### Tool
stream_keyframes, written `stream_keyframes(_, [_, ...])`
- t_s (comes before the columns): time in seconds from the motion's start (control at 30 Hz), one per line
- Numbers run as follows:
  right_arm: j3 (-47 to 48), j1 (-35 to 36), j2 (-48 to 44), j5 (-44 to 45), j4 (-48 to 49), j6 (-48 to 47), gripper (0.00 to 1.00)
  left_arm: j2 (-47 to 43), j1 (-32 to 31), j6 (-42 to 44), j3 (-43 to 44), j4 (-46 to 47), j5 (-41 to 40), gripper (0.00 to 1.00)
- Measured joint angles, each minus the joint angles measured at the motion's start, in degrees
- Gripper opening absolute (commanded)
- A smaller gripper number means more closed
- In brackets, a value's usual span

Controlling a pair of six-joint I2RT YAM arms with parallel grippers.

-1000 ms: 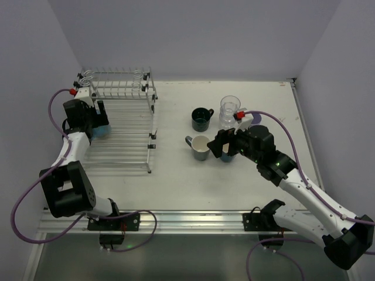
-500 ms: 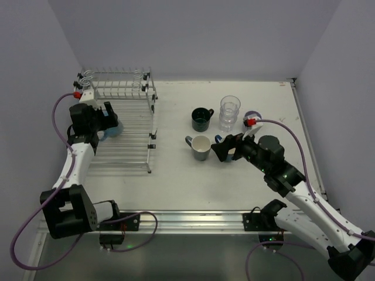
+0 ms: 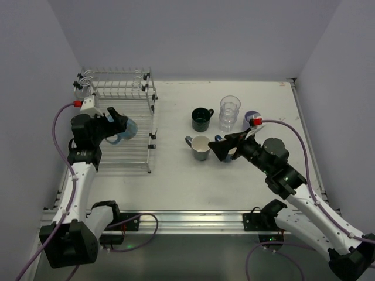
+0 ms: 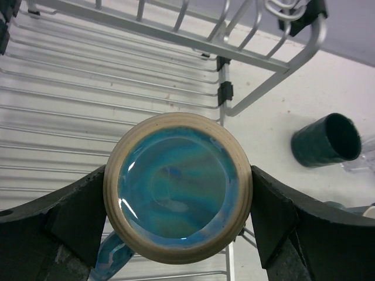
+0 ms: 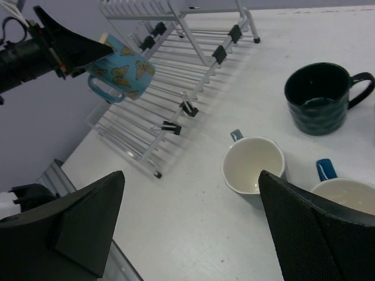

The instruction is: Unload the cups from the dish rack

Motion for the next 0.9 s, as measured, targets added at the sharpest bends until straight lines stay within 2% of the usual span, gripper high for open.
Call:
stream_keyframes(0.2, [-1.62,4.9,2.62,-3.08,9.46,8.02,0.99,-4.33,-0.26,-4.02,0.09,0.31,4.24,0.0])
stream_keyframes(0.4, [-1.57,10.4,13.6,-6.73,22.25,14.78,0.99,-8.41,-1.03,-10.6,0.15,2.12,11.34,0.0])
stream_keyframes(0.67, [4.31,10.47,26.99,-8.48,31.52,18.53,0.99,-12.79,-3.02,-26.12,-5.33,19.87,23.78,0.0])
stream_keyframes(0.9, [12.76,10.47,36.39,-11.06,38.73,20.63,0.96,-11.72,-4.28,-33.59,-7.89,29.51,28.46,0.0])
